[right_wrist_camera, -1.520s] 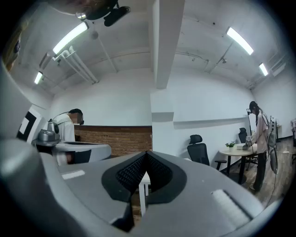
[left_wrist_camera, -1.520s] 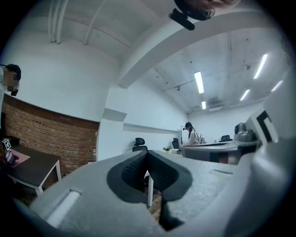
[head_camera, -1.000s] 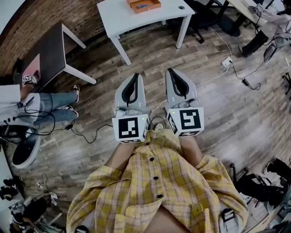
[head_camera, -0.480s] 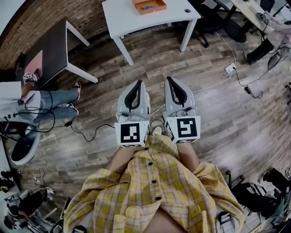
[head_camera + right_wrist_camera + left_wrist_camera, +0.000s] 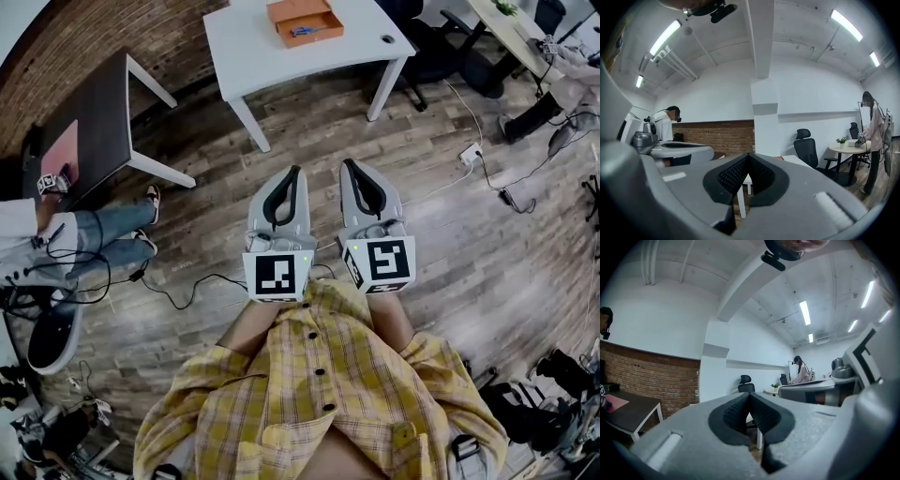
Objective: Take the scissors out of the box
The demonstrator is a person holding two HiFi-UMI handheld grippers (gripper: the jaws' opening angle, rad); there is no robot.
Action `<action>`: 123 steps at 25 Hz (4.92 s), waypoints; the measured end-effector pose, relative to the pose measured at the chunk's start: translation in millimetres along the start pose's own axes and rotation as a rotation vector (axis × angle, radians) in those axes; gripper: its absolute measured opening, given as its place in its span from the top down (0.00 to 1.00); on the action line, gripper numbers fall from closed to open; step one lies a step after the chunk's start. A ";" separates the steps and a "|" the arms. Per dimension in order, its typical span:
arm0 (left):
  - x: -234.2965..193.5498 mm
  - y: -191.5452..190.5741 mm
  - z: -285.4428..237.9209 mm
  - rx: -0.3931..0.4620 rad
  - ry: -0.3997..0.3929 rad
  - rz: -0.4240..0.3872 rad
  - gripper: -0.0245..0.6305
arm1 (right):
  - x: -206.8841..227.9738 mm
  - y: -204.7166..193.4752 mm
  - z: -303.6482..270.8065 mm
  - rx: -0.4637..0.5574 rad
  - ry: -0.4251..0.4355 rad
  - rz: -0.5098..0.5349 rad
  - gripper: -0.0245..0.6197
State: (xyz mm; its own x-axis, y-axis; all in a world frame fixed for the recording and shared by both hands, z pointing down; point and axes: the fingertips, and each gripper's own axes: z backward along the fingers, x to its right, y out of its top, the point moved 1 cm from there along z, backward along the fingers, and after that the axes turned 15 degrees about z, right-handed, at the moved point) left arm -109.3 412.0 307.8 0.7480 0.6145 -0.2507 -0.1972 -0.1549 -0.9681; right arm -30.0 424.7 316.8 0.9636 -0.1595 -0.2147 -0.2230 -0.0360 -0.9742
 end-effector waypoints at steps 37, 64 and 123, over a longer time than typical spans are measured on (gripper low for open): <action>-159.4 46.0 -247.0 -0.003 -0.026 0.010 0.96 | 75.7 14.3 -280.2 -0.049 -0.048 0.031 0.95; -220.2 42.1 -493.7 -0.058 0.227 -0.042 0.96 | 224.6 -14.3 -507.1 -0.012 0.230 -0.019 0.95; -317.4 -27.0 -564.2 -0.255 0.213 0.052 0.96 | 175.8 -199.2 -671.7 -0.393 0.734 0.572 0.91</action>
State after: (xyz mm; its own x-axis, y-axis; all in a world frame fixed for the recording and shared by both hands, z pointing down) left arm 16.1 -215.2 410.5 0.8620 0.4295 -0.2691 -0.0939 -0.3865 -0.9175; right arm 84.6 -258.9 520.3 0.3966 -0.8178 -0.4171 -0.7839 -0.0652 -0.6175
